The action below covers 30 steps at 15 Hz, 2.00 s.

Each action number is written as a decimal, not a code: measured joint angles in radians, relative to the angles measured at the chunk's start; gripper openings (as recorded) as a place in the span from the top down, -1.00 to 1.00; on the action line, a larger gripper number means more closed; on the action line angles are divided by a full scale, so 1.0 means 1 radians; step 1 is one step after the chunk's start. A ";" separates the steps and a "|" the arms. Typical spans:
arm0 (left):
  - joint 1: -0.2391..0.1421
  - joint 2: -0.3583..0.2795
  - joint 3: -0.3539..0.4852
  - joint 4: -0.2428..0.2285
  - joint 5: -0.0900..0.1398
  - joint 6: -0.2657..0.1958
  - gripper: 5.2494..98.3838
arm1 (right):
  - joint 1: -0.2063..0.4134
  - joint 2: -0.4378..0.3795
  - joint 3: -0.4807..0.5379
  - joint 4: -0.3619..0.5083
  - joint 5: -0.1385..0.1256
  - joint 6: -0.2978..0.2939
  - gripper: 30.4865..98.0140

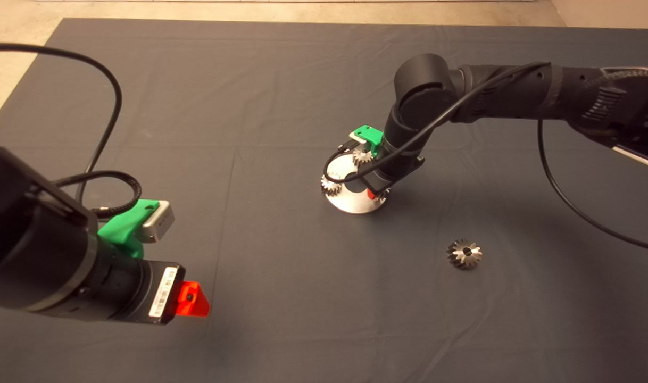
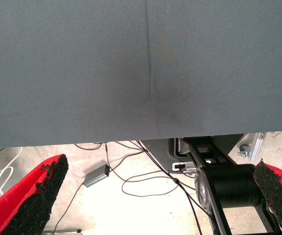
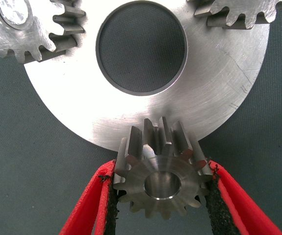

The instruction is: Remove an incorrectly installed larger gear and replace it with the correct smaller gear

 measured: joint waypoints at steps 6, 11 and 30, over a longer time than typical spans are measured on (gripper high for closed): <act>0.000 0.000 0.000 0.000 0.000 0.000 -1.00 | 0.003 0.000 0.000 0.004 0.000 0.000 0.73; 0.000 0.000 0.000 0.000 0.000 0.000 -1.00 | 0.019 0.000 0.000 0.020 -0.001 0.001 0.73; 0.000 0.000 0.000 0.000 0.000 0.000 -1.00 | 0.003 0.001 -0.004 0.037 -0.001 0.000 0.73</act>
